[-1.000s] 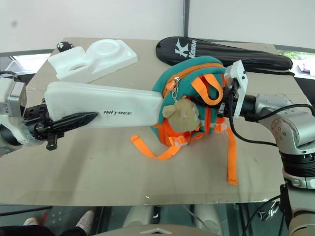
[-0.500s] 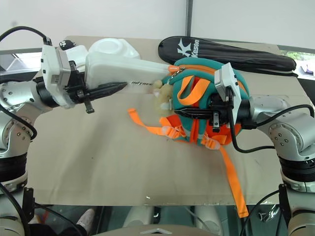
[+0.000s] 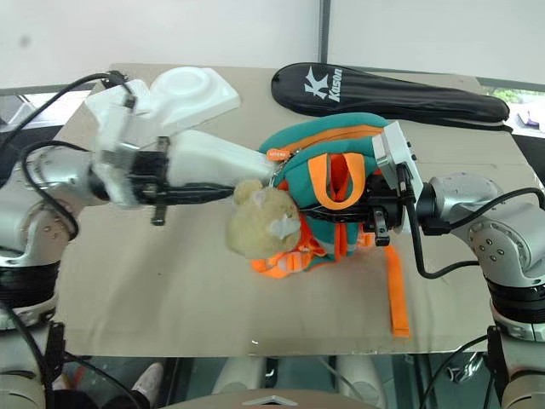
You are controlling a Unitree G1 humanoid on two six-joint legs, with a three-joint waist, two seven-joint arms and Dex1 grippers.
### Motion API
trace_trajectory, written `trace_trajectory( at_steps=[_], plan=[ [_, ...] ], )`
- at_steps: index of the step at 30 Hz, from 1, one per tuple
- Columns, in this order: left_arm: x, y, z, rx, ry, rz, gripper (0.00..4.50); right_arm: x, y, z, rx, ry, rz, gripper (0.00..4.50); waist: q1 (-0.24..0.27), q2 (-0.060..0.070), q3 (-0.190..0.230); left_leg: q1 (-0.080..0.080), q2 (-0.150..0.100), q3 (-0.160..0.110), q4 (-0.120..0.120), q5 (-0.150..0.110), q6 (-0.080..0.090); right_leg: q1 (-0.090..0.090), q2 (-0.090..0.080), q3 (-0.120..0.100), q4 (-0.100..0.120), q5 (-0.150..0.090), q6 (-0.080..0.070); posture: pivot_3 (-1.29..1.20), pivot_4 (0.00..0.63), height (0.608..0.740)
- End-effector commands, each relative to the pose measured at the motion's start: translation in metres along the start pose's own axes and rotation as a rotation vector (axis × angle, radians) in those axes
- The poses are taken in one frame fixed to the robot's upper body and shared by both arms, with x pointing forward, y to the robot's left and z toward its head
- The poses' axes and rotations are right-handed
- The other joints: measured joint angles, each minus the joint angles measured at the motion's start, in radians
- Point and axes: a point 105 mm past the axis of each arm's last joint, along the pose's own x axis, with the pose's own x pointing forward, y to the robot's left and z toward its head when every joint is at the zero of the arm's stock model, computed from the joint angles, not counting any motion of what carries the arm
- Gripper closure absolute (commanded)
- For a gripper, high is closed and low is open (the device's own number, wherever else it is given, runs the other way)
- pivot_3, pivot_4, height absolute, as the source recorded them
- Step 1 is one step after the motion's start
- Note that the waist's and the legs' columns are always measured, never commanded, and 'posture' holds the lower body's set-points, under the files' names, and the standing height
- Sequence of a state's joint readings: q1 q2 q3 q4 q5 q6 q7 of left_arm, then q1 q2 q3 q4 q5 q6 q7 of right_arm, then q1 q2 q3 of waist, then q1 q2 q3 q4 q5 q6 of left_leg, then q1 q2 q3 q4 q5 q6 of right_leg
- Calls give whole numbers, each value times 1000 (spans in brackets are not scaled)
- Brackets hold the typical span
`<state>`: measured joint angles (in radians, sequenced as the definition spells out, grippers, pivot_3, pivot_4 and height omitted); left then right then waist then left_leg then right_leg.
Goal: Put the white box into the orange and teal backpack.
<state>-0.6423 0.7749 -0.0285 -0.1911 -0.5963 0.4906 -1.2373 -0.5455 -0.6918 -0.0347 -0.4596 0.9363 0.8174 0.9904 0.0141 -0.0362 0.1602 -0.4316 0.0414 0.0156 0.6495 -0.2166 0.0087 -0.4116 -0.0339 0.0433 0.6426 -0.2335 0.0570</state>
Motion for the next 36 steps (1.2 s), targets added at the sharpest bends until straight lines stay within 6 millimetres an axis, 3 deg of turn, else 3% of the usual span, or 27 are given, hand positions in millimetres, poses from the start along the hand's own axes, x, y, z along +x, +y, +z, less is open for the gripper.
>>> trace_trajectory(
  at_steps=[1, 2, 3, 4, 6, 7, 9, 10, 15, 18, 20, 26, 32, 36],
  plan=[
    [42, 7, -4, 72, 21, 0, 3422, 3, -5, 12, -100, -47, -64, 4436, 1, 0, 0, 0, 0, 0, 1, 0, 0, 0, 0, 0, 0, 0, 0, 0, 150, 740],
    [51, 9, -8, 71, 29, 9, 3422, 4, -7, 12, -108, -50, -85, 4436, -1, 0, 0, -1, 0, 0, 2, 0, 0, 0, 0, 1, 0, 0, 0, 0, 150, 740],
    [60, 17, -14, 58, 32, 61, 2622, 5, -14, 11, -114, -62, -129, 4500, -1, 0, 0, -1, 0, 1, 2, 0, 0, 0, 0, 1, 0, 0, 0, 0, 150, 740],
    [65, 23, -19, 49, 34, 98, 2389, 6, -18, 11, -118, -69, -158, 4500, -2, 0, 0, -1, 0, 1, 2, 0, 0, 0, 0, 2, 0, 0, 0, 0, 150, 740],
    [51, 35, -13, 24, -22, 194, 1670, 3, -27, 6, -117, -58, -219, 4500, -9, 0, 0, 0, 0, 0, 2, 0, 0, 0, 0, 1, 1, 0, 0, 0, 150, 740],
    [38, 36, -6, -10, -69, 216, 989, 0, -29, 3, -113, -44, -235, 4500, -12, 0, 0, 0, 0, 0, 1, 0, 0, -1, 1, 2, 1, 0, 0, 0, 150, 740],
    [15, 30, 3, -104, -129, 204, 163, -2, -31, -3, -104, -19, -247, 4500, -30, 0, 0, 0, 1, 0, 0, 0, 0, -1, 1, 2, 3, 0, 0, 0, 150, 740],
    [0, 26, 5, -172, -143, 188, 70, -3, -32, -7, -101, -6, -254, 4500, -35, 0, 0, 0, 1, 0, -1, 0, 0, -1, 1, 1, 3, 0, 0, 0, 150, 740],
    [-49, 3, 24, -441, -204, 103, 70, -2, -43, -14, -115, 22, -307, 4500, -44, 0, 0, 1, 2, -2, -1, 0, 0, -1, 2, 0, 2, 0, 0, 0, 150, 740],
    [-61, -9, 34, -583, -255, 52, 70, 3, -47, -12, -127, 16, -320, 4500, -40, 0, 0, 1, 1, -2, 0, 0, 0, 0, -1, -1, 2, 0, 0, 0, 150, 740],
    [-57, -15, 34, -643, -276, 35, 70, 6, -48, -10, -132, 10, -323, 4500, -31, 0, 0, 1, 0, -2, 1, 0, 0, 1, -2, -1, 2, 0, 1, 0, 150, 740],
    [-9, -28, 18, -710, -261, 35, 70, 9, -48, -6, -139, 7, -333, 4500, -24, -1, 0, 2, 0, -3, 2, 0, 0, 2, -1, -2, 3, 0, 0, 0, 150, 740],
    [20, -22, 7, -727, -264, 87, 70, 5, -48, -7, -135, 8, -356, 4500, -25, -1, 0, 2, 0, -3, 0, 0, 0, 2, -1, -1, 3, 0, 0, 0, 150, 740],
    [15, -16, 15, -693, -306, 86, 1710, 2, -50, -6, -125, -16, -411, 4500, -25, -1, 0, 2, -1, -3, 0, 0, 0, 2, -1, -1, 3, 0, 0, 0, 150, 740]
  ],
)
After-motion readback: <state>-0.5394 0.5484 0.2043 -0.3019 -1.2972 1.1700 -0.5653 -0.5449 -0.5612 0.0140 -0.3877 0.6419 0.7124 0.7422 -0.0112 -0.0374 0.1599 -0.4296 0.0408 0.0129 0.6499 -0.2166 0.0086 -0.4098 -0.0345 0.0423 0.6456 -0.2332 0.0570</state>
